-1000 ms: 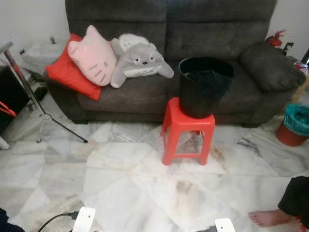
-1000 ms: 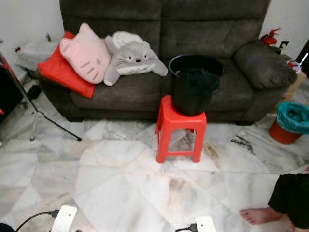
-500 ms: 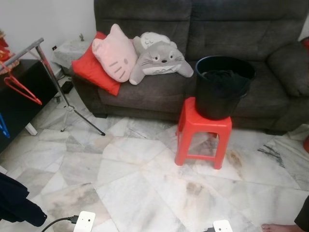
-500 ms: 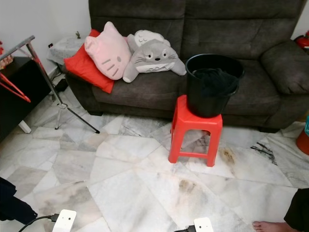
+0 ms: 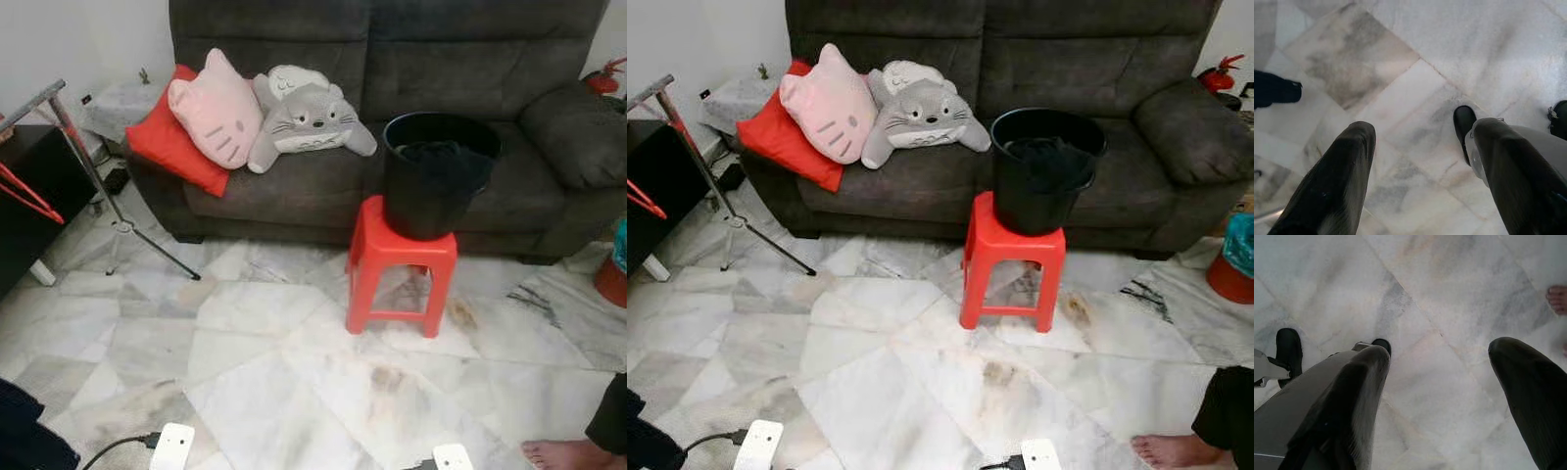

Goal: Hang hanger

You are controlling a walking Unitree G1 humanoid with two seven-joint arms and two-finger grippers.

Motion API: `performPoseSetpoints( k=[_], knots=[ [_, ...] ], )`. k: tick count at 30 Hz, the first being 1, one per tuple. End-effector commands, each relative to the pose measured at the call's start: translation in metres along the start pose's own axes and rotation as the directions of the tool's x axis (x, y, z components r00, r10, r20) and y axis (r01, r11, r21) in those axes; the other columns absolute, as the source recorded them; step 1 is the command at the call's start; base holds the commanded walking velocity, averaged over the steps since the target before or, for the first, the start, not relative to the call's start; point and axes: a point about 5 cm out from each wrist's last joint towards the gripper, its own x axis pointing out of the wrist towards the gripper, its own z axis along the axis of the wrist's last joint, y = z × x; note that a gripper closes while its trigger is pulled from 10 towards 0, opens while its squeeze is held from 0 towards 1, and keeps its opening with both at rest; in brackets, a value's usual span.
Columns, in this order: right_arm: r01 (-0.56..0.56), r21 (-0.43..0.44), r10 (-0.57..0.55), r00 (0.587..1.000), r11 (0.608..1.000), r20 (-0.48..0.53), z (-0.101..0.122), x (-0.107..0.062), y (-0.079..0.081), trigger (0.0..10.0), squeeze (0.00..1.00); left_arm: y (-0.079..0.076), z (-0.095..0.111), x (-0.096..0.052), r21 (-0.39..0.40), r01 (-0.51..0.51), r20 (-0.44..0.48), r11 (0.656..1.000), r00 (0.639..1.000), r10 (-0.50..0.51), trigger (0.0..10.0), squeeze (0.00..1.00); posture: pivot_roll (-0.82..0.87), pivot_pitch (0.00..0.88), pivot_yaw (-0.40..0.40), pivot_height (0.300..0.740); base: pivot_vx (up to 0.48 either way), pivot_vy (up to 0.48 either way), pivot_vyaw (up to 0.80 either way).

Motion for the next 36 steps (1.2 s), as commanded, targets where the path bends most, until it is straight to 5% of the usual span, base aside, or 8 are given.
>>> performPoseSetpoints(
  k=[1,36],
  knots=[
    [0.000,0.002,0.000,1.000,1.000,-0.010,-0.0021,-0.0002,0.0010,10.0,0.00,0.0030,-0.0001,-0.0001,-0.002,-0.009,-0.002,1.000,1.000,0.009,10.0,0.00,-0.07,0.000,0.016,0.740,0.000,0.000,-0.73],
    [0.010,0.006,-0.010,1.000,1.000,-0.001,-0.0008,-0.0001,0.0005,10.0,0.00,0.0037,-0.0017,-0.0004,0.008,-0.021,-0.004,1.000,1.000,0.021,10.0,0.00,-0.07,0.000,0.019,0.740,0.246,0.000,-0.19]
  ],
)
